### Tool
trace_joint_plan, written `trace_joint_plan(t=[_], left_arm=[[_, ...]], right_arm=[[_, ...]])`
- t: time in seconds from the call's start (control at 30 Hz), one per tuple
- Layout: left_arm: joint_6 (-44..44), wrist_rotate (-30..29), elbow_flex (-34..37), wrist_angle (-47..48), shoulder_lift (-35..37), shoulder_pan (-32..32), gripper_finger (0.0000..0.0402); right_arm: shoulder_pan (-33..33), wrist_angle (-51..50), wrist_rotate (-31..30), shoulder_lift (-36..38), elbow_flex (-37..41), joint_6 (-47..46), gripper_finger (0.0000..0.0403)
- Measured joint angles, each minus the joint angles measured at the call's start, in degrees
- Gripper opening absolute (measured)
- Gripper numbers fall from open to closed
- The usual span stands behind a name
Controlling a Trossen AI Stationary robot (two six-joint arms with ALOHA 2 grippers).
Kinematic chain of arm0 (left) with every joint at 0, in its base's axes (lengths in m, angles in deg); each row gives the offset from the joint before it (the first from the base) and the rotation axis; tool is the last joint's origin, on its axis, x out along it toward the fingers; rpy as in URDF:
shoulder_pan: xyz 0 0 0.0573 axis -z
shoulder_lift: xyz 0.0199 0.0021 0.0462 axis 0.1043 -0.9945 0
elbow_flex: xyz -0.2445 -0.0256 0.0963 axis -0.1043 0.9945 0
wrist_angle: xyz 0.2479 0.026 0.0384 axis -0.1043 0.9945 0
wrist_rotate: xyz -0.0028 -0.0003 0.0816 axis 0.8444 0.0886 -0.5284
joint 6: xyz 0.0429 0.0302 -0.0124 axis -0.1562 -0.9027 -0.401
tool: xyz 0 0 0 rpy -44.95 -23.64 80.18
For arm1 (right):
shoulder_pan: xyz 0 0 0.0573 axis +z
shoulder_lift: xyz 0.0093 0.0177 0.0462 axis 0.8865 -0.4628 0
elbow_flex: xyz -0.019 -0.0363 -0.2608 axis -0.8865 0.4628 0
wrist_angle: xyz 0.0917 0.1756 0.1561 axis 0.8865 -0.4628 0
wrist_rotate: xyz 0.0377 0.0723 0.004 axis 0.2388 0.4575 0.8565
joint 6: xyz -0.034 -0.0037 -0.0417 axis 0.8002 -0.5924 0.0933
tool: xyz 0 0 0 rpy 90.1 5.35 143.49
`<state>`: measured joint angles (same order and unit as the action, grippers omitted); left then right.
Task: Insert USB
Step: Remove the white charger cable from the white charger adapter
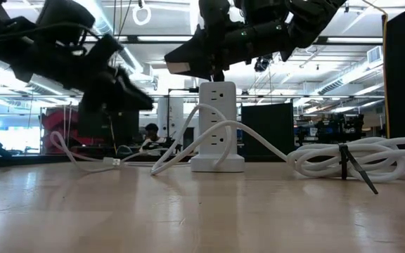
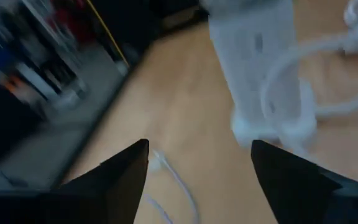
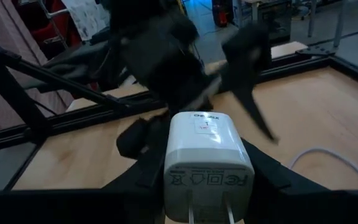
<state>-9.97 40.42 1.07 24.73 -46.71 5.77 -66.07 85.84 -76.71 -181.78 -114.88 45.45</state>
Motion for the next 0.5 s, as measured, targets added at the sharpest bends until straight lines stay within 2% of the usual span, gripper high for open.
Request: trace_joint_plan(t=[0.2,0.5], left_arm=[[-9.48,-2.91,0.0,-9.97,0.0,1.46,0.0269],[-16.33,-2.53,-2.76,-11.52,-2.72,5.33,0.0269]], right_arm=[[-0.31,-2.03,0.28,-0.06,0.0,-2.45,0.0109],[-1.01,-0.83,2.6,-0.28,0.0,-3.98,0.0109]])
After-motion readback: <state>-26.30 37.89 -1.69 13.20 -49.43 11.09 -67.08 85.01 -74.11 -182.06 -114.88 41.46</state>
